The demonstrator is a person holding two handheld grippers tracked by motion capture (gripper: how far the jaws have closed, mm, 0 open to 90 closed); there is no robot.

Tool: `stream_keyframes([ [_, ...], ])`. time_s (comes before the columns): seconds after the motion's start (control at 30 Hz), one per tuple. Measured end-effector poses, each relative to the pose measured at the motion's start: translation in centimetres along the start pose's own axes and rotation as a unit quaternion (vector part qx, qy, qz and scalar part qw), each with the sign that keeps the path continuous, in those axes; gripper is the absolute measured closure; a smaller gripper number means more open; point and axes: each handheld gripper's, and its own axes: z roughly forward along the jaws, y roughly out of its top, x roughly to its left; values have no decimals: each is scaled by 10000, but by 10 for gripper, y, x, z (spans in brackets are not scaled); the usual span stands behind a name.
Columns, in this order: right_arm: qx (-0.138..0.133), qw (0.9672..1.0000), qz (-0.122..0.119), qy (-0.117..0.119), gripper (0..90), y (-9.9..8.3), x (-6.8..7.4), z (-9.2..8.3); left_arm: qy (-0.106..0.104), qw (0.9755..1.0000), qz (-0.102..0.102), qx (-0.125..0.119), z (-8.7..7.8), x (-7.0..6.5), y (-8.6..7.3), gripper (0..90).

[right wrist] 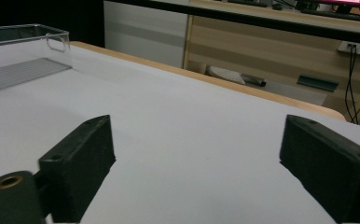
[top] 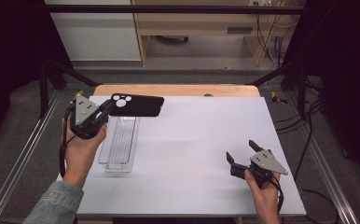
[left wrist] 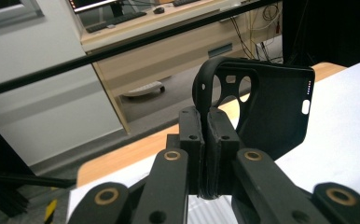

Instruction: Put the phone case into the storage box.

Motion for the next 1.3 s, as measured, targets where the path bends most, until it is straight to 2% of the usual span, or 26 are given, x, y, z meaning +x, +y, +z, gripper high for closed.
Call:
stream_keyframes([
  [0.07, -27, 10000, 11, -6, 130, 0, -1, -1, 20, 10000, 54, -5, 0, 3, 2, 855],
  [0.17, -45, 10000, -23, 36, 77, -1, -1, -2, 58, 9998, 176, 12, -1, 7, 6, 855],
  [0.3, -31, 9998, -54, 165, 30, -2, 1, -2, 75, 9997, 244, 51, 0, 10, 7, 855],
  [0.47, 19, 9994, -194, 282, 28, -4, 7, 1, 107, 9995, 280, 83, 0, 13, 8, 855],
  [0.6, 48, 9993, -167, 329, 28, -5, 8, 2, 127, 9993, 330, 90, -1, 15, 10, 855],
  [0.93, 16, 9996, -58, 279, 28, -7, 5, -3, 212, 9976, 633, 198, -6, 21, 16, 855],
  [1.0, 1, 9998, -38, 215, 27, -8, 4, -4, 198, 9975, 640, 223, -6, 22, 18, 855],
  [1.17, -51, 9998, -29, 172, 27, -10, 3, -8, 239, 9955, 847, 348, -6, 26, 20, 855],
  [1.3, -51, 9997, -82, 238, 26, -10, 6, -9, 265, 9935, 1004, 462, -6, 29, 22, 855],
])
